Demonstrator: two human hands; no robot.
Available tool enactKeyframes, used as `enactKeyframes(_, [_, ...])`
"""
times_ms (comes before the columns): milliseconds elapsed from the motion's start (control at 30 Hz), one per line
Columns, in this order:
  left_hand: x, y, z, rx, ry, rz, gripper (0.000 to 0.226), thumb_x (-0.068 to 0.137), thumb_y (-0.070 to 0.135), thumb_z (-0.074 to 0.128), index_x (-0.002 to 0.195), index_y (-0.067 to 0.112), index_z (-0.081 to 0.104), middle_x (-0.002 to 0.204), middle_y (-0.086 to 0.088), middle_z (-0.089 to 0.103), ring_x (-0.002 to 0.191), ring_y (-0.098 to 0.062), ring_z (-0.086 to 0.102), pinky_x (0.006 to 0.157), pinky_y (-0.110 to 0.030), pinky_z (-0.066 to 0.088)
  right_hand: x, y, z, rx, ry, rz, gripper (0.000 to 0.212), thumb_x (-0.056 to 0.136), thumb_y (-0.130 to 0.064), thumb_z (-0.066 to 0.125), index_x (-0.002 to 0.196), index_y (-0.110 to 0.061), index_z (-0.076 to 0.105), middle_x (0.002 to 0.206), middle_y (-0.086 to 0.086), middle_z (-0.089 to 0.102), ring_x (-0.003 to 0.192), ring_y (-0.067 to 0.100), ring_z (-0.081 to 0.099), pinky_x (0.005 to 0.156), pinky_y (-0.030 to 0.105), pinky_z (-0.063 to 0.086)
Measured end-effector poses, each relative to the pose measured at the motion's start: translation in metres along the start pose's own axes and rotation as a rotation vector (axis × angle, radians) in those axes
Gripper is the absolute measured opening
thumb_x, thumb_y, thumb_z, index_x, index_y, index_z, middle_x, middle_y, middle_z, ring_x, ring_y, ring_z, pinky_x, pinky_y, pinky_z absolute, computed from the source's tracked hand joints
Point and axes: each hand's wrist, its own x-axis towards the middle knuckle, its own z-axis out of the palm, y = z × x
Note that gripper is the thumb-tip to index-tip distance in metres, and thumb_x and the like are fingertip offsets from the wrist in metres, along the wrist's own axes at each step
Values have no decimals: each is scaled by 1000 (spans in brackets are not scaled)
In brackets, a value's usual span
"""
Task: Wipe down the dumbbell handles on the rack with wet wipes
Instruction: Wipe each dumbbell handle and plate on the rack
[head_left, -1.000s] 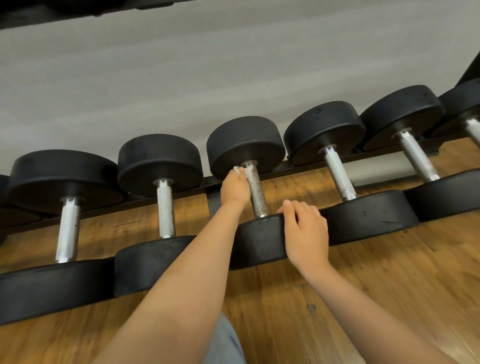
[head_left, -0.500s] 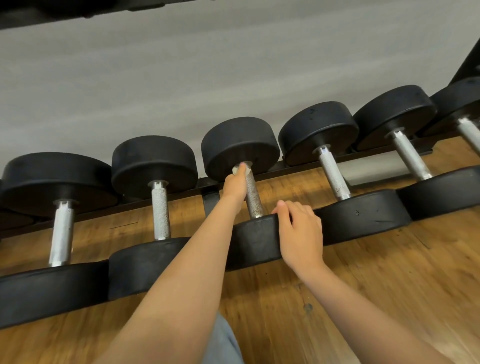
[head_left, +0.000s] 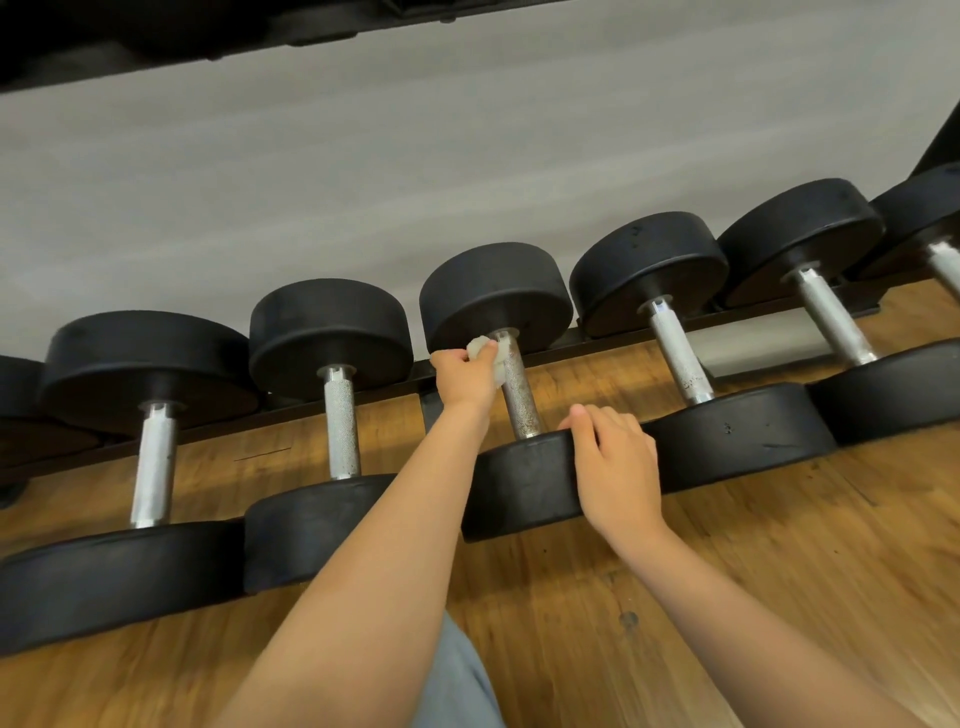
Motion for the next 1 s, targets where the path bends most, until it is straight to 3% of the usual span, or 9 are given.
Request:
enactKeyframes(100, [-3, -3, 1, -47, 110, 48, 23, 91, 18, 69, 103, 12, 51, 97, 2, 53, 93, -14, 54, 69, -16, 43, 0, 0, -1, 0, 3, -7, 39, 104, -33, 31, 96, -19, 66, 90, -6, 62, 95, 13, 52, 94, 35, 35])
enactKeyframes(200, [-3, -3, 0, -15, 169, 100, 19, 88, 19, 72, 98, 11, 58, 90, 5, 55, 83, -9, 54, 62, -12, 40, -1, -1, 1, 2, 12, -7, 40, 104, -34, 30, 95, -19, 66, 90, -7, 62, 94, 12, 52, 92, 32, 34])
enactKeyframes(300, [-5, -1, 3, 20, 118, 145, 19, 90, 26, 69, 96, 8, 67, 86, 3, 61, 76, -7, 55, 61, -12, 39, -1, -2, 0, 12, 24, -7, 45, 103, -39, 27, 94, -20, 66, 89, -8, 62, 93, 11, 52, 92, 32, 34])
enactKeyframes(433, [-8, 1, 9, 21, 28, 100, 34, 96, 31, 60, 66, 14, 59, 64, 2, 52, 61, -7, 49, 59, -18, 38, -1, -3, 0, 9, 21, -2, 43, 100, -39, 29, 92, -20, 66, 88, -8, 62, 93, 10, 52, 91, 30, 33])
enactKeyframes(500, [-7, 0, 10, 4, 35, 86, 30, 95, 29, 62, 69, 14, 59, 69, 2, 54, 66, -7, 50, 63, -18, 40, -1, -3, 0, 10, 22, -2, 43, 99, -40, 28, 91, -20, 66, 87, -8, 61, 92, 10, 52, 90, 29, 32])
enactKeyframes(567, [-8, -1, 11, 22, 41, 88, 11, 89, 23, 70, 88, 13, 66, 90, 2, 61, 85, -8, 56, 76, -19, 47, -1, -3, 1, 5, 27, -6, 44, 99, -40, 28, 91, -20, 66, 87, -8, 62, 93, 11, 52, 92, 31, 33])
enactKeyframes(667, [-5, -2, 14, 20, 57, 40, 32, 82, 23, 78, 108, 9, 64, 111, -5, 63, 102, -17, 59, 85, -26, 50, -1, -1, 0, 6, 20, -8, 43, 100, -38, 29, 92, -19, 66, 88, -7, 62, 93, 11, 52, 94, 33, 35])
enactKeyframes(833, [8, 5, 13, -146, 40, -144, 25, 80, 32, 79, 78, 16, 60, 91, -1, 65, 96, -20, 63, 91, -33, 52, 0, 0, 1, 6, 17, -24, 51, 97, -45, 21, 92, -21, 66, 86, -9, 60, 91, 10, 51, 92, 33, 35])
enactKeyframes(1000, [9, 3, 12, -262, -39, -235, 26, 77, 23, 83, 90, 13, 64, 102, -8, 70, 97, -21, 67, 93, -37, 55, 0, 0, 1, 8, 28, -28, 52, 95, -47, 20, 90, -22, 65, 84, -10, 59, 90, 9, 51, 91, 32, 36])
